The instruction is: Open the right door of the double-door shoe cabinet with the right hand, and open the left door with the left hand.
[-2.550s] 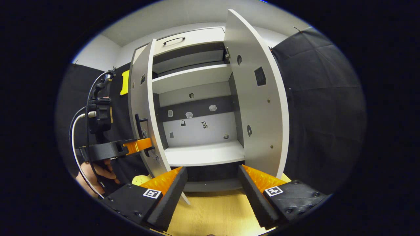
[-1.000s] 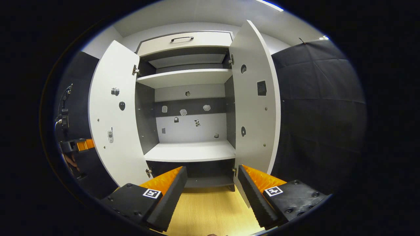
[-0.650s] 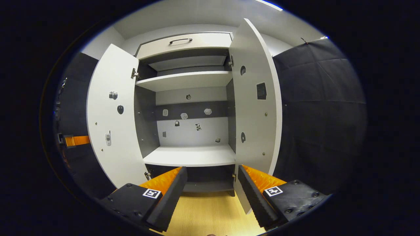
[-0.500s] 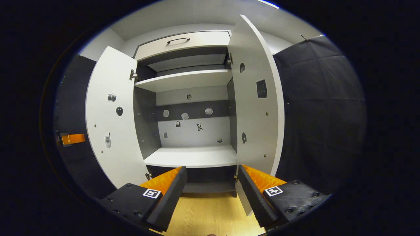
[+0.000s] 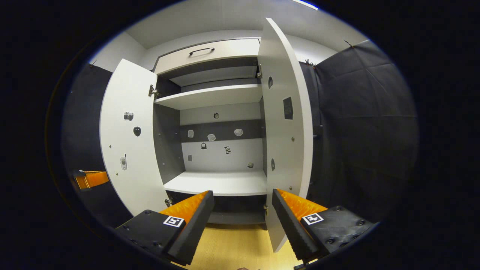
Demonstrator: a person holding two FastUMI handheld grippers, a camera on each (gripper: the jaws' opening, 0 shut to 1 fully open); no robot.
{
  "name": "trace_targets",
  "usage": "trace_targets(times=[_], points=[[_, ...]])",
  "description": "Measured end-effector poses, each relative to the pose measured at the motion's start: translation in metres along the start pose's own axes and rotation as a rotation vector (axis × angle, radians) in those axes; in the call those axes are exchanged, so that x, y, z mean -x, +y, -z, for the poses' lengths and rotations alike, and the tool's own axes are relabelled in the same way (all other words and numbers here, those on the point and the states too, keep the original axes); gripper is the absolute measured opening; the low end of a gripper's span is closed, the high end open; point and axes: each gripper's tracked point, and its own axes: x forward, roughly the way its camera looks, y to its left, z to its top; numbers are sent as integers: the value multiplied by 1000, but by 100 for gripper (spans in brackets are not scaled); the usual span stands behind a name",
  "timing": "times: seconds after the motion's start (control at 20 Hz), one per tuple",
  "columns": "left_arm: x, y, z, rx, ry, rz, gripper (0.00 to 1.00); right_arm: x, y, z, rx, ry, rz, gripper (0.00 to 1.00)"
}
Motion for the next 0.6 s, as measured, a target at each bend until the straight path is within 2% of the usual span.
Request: trace_targets(times=[0.05, 0.15, 0.35, 0.4, 0.6], points=[[-2, -8, -3, -1, -6, -3, 13, 2, -2, -1, -6, -2, 1, 98], [-6, -24, -10, 1, -27, -3, 32, 5, -4, -2, -23, -5, -3, 98], [-7, -39, -20, 9, -74, -3, 87, 8, -16, 2, -11, -4, 15, 98], [-7, -37, -22, 3, -81, -16, 95, 8, -18, 3, -10, 1, 17, 98], [-10, -28, -25, 12, -97, -56, 95, 11, -20, 1, -15, 3, 15, 99]])
